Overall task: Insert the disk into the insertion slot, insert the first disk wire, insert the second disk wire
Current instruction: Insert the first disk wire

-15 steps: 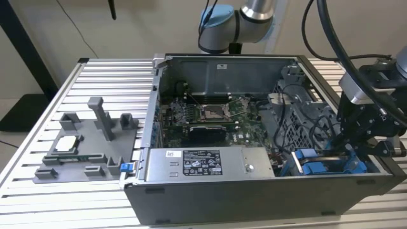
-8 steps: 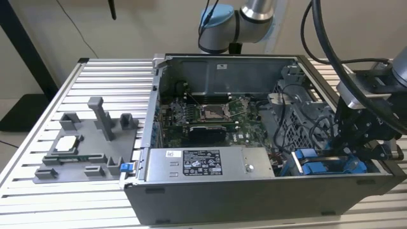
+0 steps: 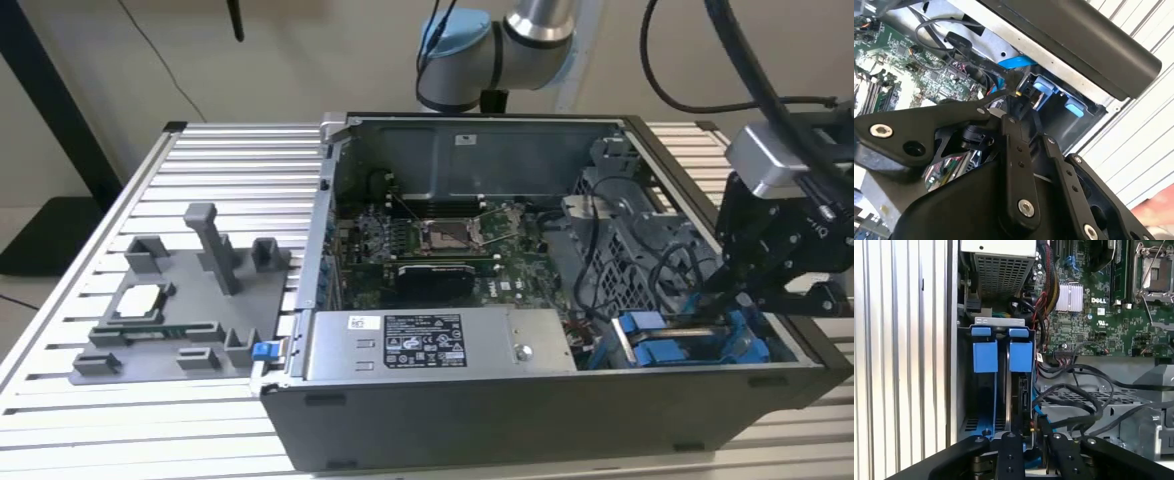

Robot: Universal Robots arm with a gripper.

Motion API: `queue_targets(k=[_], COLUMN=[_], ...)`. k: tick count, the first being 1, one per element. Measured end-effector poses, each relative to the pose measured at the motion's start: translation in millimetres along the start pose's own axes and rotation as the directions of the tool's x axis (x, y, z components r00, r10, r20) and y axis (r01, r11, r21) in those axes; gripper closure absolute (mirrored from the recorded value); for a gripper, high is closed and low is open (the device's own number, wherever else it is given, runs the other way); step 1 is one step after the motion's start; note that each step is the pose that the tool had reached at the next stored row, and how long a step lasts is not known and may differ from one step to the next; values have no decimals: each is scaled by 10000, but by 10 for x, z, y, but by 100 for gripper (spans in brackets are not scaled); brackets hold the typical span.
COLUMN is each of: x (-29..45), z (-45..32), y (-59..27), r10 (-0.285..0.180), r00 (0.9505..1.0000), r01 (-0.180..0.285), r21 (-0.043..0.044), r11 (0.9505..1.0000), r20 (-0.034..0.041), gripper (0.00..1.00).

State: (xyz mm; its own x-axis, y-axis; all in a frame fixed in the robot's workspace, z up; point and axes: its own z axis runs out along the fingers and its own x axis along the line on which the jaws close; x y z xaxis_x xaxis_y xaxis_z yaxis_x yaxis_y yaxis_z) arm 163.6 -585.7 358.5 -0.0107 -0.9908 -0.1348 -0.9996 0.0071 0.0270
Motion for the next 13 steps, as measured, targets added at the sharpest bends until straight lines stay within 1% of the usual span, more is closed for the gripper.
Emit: queue_targets(k=[4, 5, 7, 9, 13], x=[-36, -49, -73, -87, -129], z=[-152, -171, -172, -171, -164], y=[4, 5, 1, -24, -120], r10=[0, 0, -2, -1, -1], r00=[10000, 10000, 10000, 10000, 10000], r01=[0, 0, 2, 1, 1], r21=[0, -1, -1, -1, -1], r11=[10000, 10000, 10000, 10000, 10000], r20=[-3, 0, 0, 0, -2], gripper=[0, 0, 0, 0, 0])
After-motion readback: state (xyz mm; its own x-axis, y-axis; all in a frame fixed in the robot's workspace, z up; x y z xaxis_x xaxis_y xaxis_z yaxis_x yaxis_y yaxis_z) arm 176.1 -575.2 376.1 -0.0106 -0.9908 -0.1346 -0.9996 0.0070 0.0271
